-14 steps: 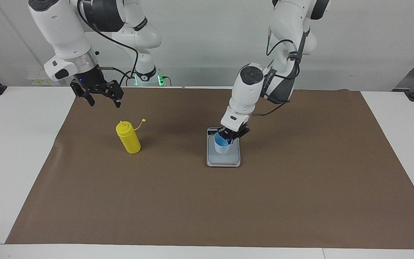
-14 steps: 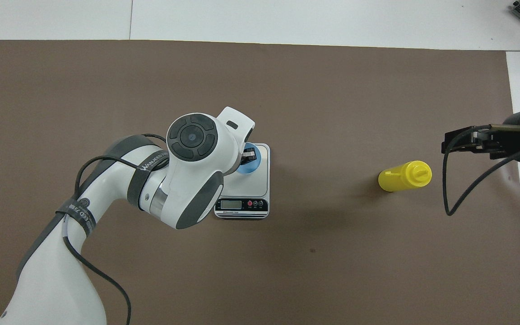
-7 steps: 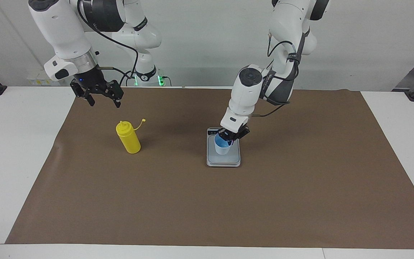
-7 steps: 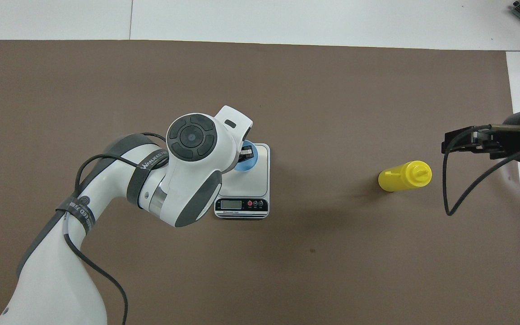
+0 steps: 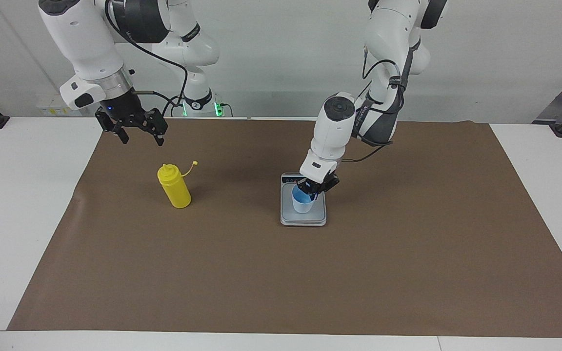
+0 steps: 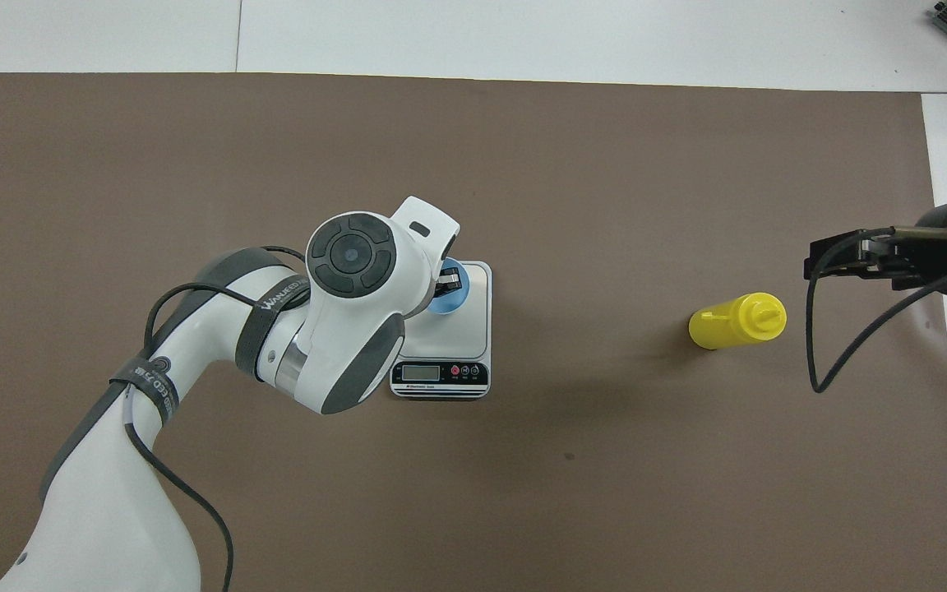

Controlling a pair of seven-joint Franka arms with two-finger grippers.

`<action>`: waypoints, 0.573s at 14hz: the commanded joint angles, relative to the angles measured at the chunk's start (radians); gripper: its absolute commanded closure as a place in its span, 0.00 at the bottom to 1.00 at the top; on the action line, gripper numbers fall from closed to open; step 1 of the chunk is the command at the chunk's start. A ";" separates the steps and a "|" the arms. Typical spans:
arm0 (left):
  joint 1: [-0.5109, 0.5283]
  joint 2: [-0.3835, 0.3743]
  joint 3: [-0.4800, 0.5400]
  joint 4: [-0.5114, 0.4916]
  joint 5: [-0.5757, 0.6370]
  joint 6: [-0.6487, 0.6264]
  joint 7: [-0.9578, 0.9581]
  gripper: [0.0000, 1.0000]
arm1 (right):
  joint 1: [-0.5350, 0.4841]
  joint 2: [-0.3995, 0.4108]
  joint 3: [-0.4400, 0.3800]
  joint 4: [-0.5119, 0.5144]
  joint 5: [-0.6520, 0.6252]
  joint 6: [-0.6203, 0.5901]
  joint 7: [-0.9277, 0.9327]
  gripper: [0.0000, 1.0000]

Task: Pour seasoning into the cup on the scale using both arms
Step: 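Lower the blue cup onto the scale and open the left gripper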

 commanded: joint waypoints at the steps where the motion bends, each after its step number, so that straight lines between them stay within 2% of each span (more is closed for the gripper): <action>1: -0.011 -0.005 0.007 -0.016 0.025 0.025 -0.025 0.91 | -0.011 -0.009 0.004 0.002 0.000 -0.020 -0.014 0.00; 3: -0.013 -0.005 0.007 -0.016 0.026 0.022 -0.025 0.17 | -0.011 -0.009 0.004 0.002 0.000 -0.020 -0.014 0.00; 4: -0.018 -0.005 0.007 -0.016 0.026 0.022 -0.025 0.06 | -0.011 -0.009 0.004 0.002 0.000 -0.020 -0.014 0.00; 5: -0.022 -0.006 0.009 -0.016 0.026 0.014 -0.025 0.00 | -0.011 -0.009 0.004 0.002 0.000 -0.020 -0.014 0.00; 8: -0.008 -0.029 0.013 -0.004 0.031 -0.036 -0.017 0.00 | -0.011 -0.009 0.004 0.002 0.000 -0.020 -0.014 0.00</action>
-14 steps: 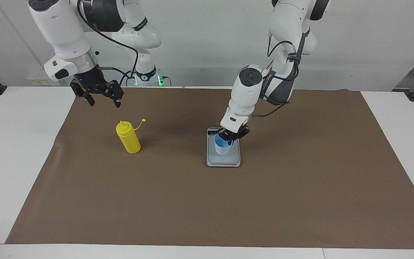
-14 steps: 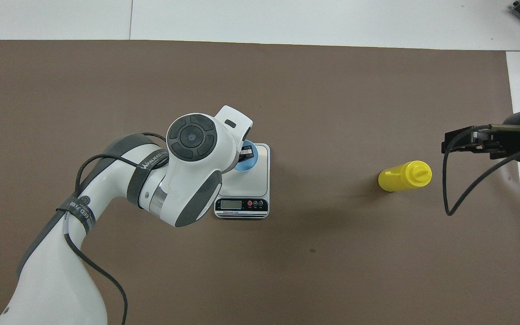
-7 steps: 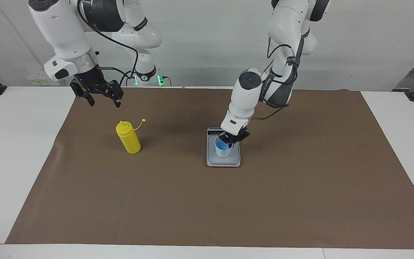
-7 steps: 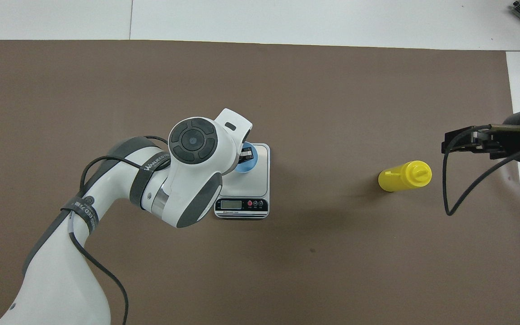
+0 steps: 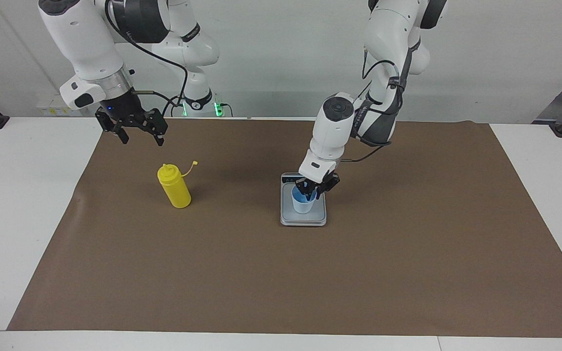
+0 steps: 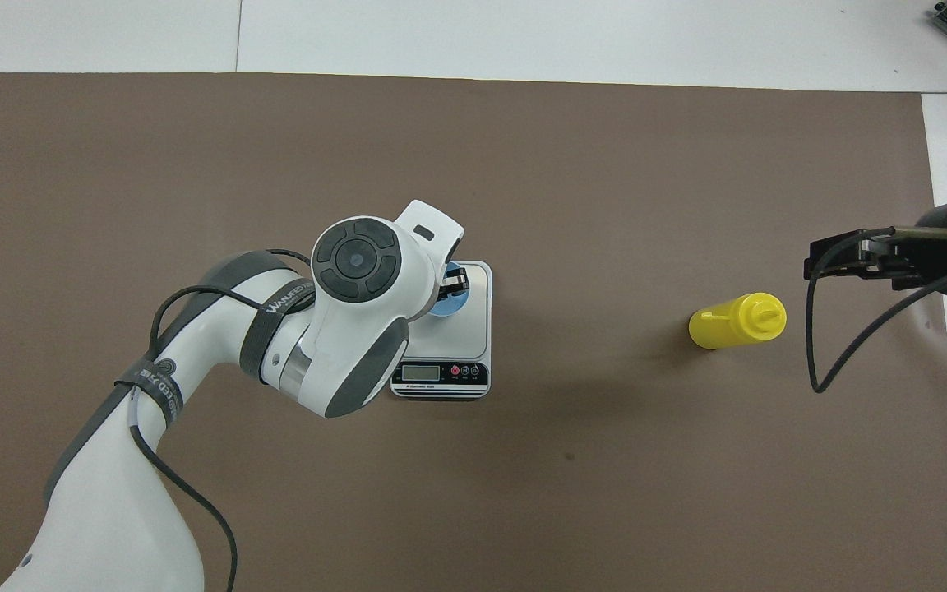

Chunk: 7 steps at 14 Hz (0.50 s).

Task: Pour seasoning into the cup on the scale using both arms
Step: 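Lower the blue cup onto the scale and open the left gripper, then withdraw the left gripper while the right gripper opens toward the bottle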

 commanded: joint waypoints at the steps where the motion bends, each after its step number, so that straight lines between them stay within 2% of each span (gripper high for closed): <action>1: 0.006 -0.057 0.017 0.001 0.049 -0.062 -0.010 0.00 | -0.011 -0.009 0.004 0.002 0.000 -0.020 -0.014 0.00; 3: 0.050 -0.104 0.017 0.005 0.092 -0.111 0.022 0.00 | -0.011 -0.009 0.004 0.002 0.000 -0.020 -0.014 0.00; 7: 0.153 -0.184 0.017 0.023 0.091 -0.234 0.200 0.00 | -0.011 -0.009 0.004 0.002 0.000 -0.020 -0.014 0.00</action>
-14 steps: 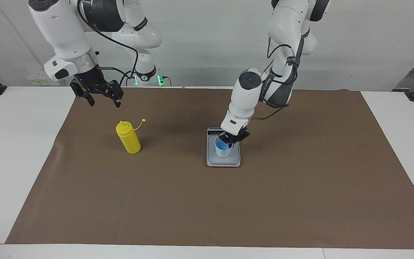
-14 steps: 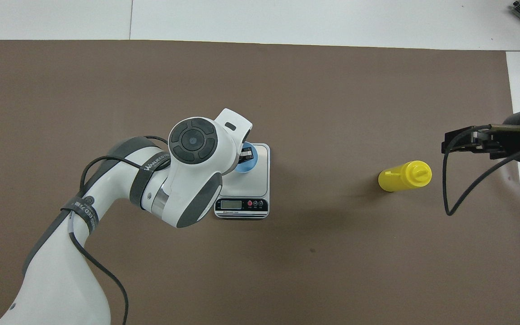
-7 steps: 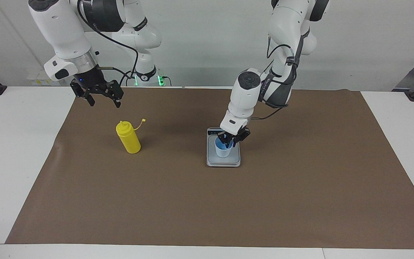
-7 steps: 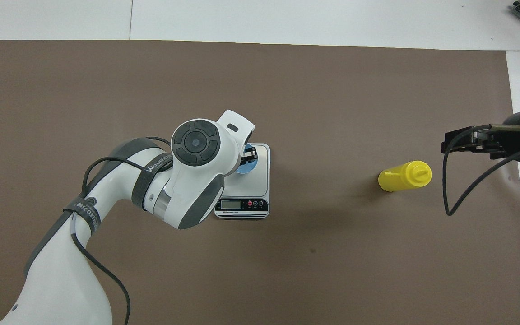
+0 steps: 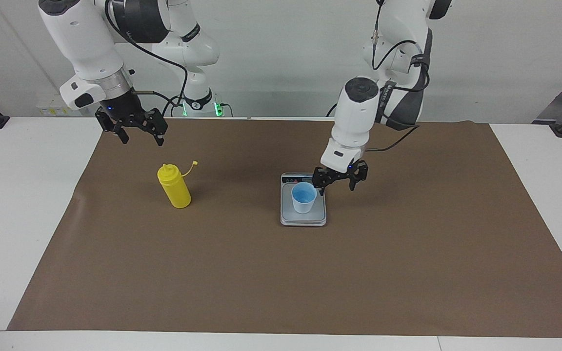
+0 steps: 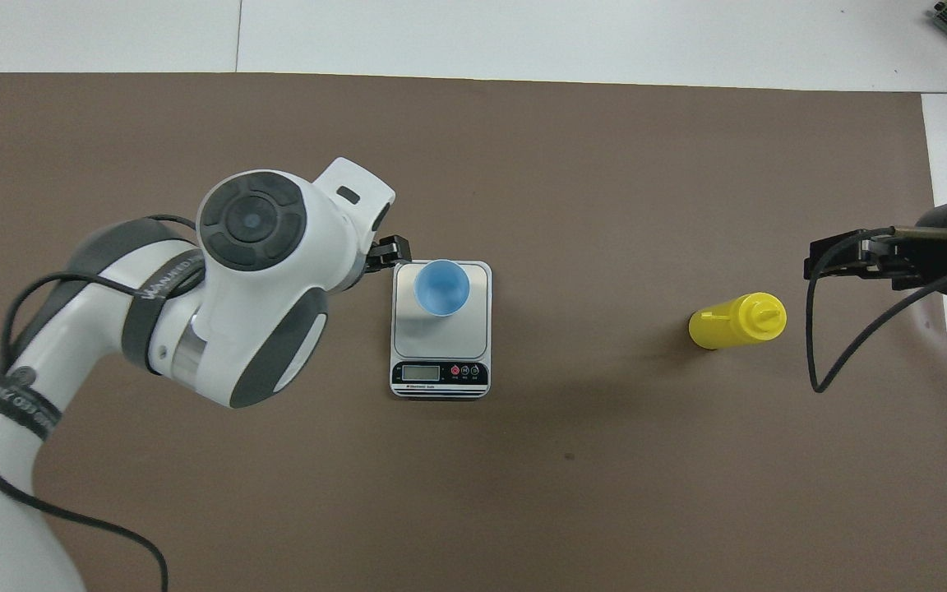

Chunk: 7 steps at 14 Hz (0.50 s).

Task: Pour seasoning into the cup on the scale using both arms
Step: 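Withdraw the left gripper while the right gripper opens toward the bottle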

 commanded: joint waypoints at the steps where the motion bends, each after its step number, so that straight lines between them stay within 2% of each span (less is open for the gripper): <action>1: 0.076 -0.062 -0.006 -0.004 0.018 -0.082 0.121 0.00 | -0.011 -0.009 0.004 0.002 0.000 -0.020 -0.014 0.00; 5: 0.208 -0.121 -0.006 -0.014 0.004 -0.145 0.368 0.00 | -0.014 -0.009 -0.002 0.002 0.000 -0.020 -0.019 0.00; 7: 0.272 -0.137 -0.008 -0.013 -0.015 -0.179 0.475 0.00 | -0.052 -0.009 -0.004 0.002 0.000 -0.020 -0.016 0.00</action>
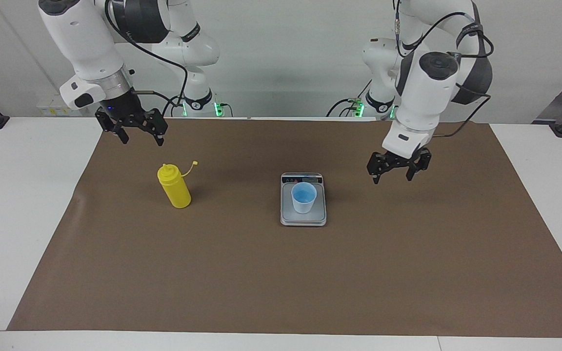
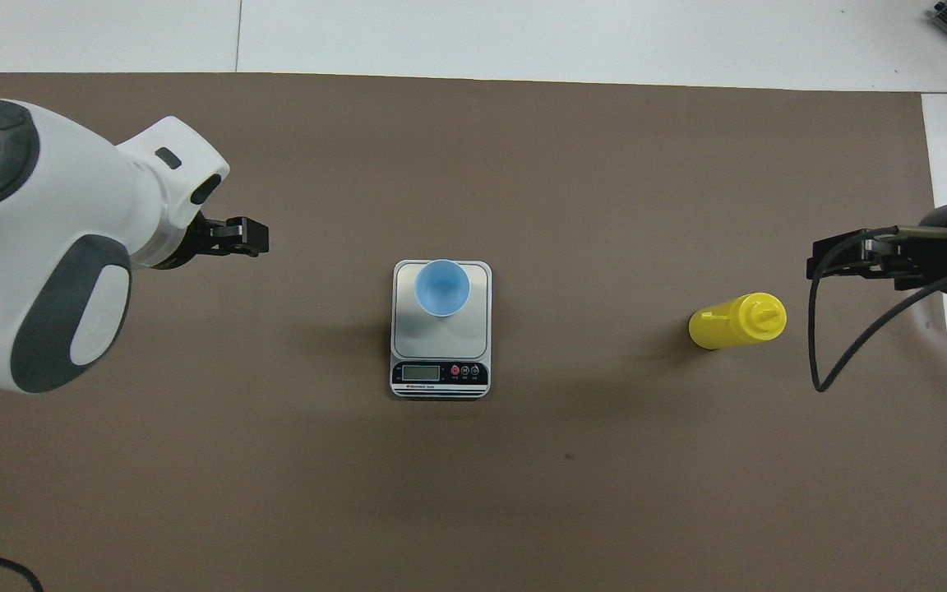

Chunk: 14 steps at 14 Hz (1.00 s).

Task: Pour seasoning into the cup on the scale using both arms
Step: 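Withdraw the left gripper while the right gripper opens toward the bottle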

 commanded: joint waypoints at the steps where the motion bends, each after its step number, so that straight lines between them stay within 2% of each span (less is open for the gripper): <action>1: 0.081 -0.046 -0.009 -0.015 -0.035 -0.043 0.149 0.00 | -0.042 -0.009 -0.001 -0.002 -0.001 -0.025 -0.025 0.00; 3: 0.127 -0.074 -0.009 -0.012 -0.039 -0.082 0.235 0.00 | -0.052 -0.009 -0.001 -0.001 0.000 -0.008 -0.024 0.00; 5: 0.150 -0.086 -0.003 0.011 -0.039 -0.125 0.286 0.00 | -0.057 0.000 -0.001 -0.001 0.005 0.087 0.013 0.00; 9: 0.172 -0.072 -0.007 0.158 -0.026 -0.273 0.332 0.00 | -0.094 0.081 -0.001 0.021 0.066 0.101 0.228 0.00; 10: 0.170 -0.071 -0.009 0.169 -0.022 -0.284 0.331 0.00 | -0.112 0.118 -0.003 0.051 0.103 0.092 0.270 0.00; 13: 0.172 -0.071 -0.010 0.180 -0.023 -0.301 0.332 0.00 | -0.157 0.300 -0.001 0.214 0.184 0.000 0.372 0.00; 14: 0.176 -0.078 -0.007 0.169 -0.035 -0.288 0.326 0.00 | -0.157 0.331 -0.001 0.228 0.195 -0.005 0.421 0.00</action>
